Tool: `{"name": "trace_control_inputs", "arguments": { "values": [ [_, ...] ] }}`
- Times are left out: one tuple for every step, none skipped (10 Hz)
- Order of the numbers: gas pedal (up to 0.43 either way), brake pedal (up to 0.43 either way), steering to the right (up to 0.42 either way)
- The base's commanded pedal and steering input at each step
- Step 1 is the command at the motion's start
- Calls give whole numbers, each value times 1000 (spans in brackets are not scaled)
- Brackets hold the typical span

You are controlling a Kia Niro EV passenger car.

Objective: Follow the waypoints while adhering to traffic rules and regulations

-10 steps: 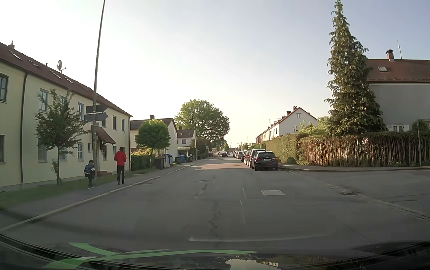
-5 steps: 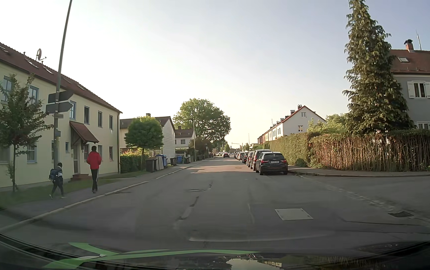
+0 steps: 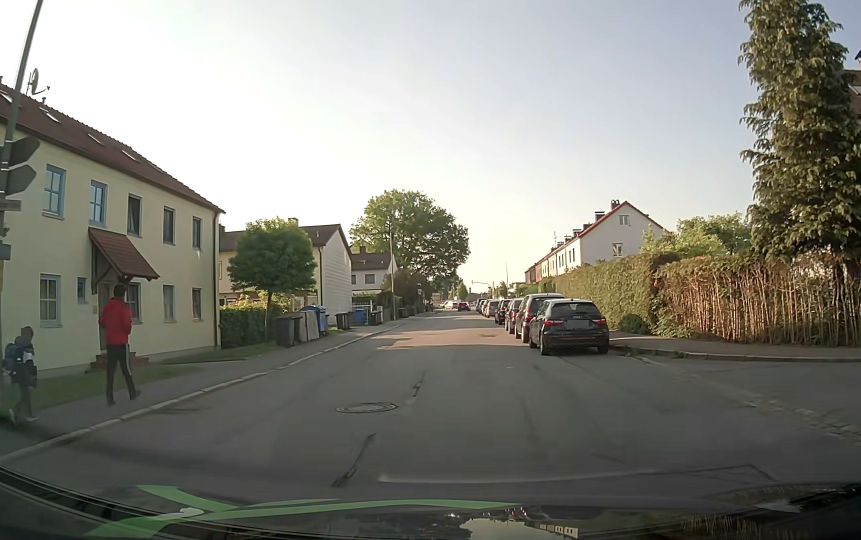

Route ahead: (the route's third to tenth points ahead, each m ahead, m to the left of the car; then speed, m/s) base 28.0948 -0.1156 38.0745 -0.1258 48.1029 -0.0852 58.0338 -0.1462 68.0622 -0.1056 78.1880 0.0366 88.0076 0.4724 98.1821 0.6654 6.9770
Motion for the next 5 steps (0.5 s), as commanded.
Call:
{"name": "trace_control_inputs", "arguments": {
  "values": [
    [67, 0, -22],
    [110, 0, -20],
    [150, 0, -18],
    [150, 0, -15],
    [150, 0, -14]
  ]
}}
